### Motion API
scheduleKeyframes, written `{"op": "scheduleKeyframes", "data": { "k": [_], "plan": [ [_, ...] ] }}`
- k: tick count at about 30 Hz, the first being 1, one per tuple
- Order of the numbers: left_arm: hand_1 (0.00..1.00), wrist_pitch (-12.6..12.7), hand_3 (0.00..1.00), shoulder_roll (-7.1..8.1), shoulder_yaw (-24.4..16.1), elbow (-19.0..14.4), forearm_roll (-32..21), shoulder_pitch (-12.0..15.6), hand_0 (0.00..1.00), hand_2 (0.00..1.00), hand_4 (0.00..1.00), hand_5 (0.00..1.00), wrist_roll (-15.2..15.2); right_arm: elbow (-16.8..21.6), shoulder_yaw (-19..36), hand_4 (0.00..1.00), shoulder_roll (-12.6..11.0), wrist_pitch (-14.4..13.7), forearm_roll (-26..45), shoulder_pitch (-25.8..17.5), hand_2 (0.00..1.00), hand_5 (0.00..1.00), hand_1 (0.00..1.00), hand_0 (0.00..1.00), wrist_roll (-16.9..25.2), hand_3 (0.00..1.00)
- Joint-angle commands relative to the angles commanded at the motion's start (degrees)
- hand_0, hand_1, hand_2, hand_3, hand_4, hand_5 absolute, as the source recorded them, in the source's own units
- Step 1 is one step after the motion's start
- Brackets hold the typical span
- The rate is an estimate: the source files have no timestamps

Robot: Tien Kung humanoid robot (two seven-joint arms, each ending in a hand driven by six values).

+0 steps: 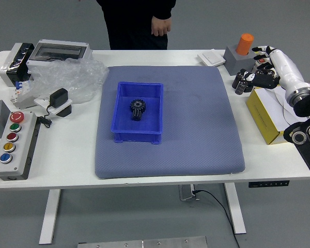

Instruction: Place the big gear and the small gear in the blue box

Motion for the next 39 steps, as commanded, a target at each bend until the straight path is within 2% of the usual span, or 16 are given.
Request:
{"op": "scheduleKeyframes", "data": {
  "k": [21, 39],
  "plan": [
    [0.675, -0.3, 0.687, 0.15, -0.4, 0.0, 1.2, -1.7, 0.724, 0.683, 0.429, 0.016, -0.5, 2.5, 3.7, 0.710, -0.9, -0.4, 0.7, -2.4, 0.755, 0.282, 0.632, 0.711, 0.6, 0.846],
    [0.675, -0.4, 0.688, -0.13, -0.4, 0.0, 1.7, -1.9, 0.724, 0.683, 0.431, 0.020, -0.5, 4.1, 5.5, 0.711, -1.3, -0.4, 1.2, -4.0, 0.754, 0.282, 0.629, 0.712, 0.9, 0.842]
  ]
}}
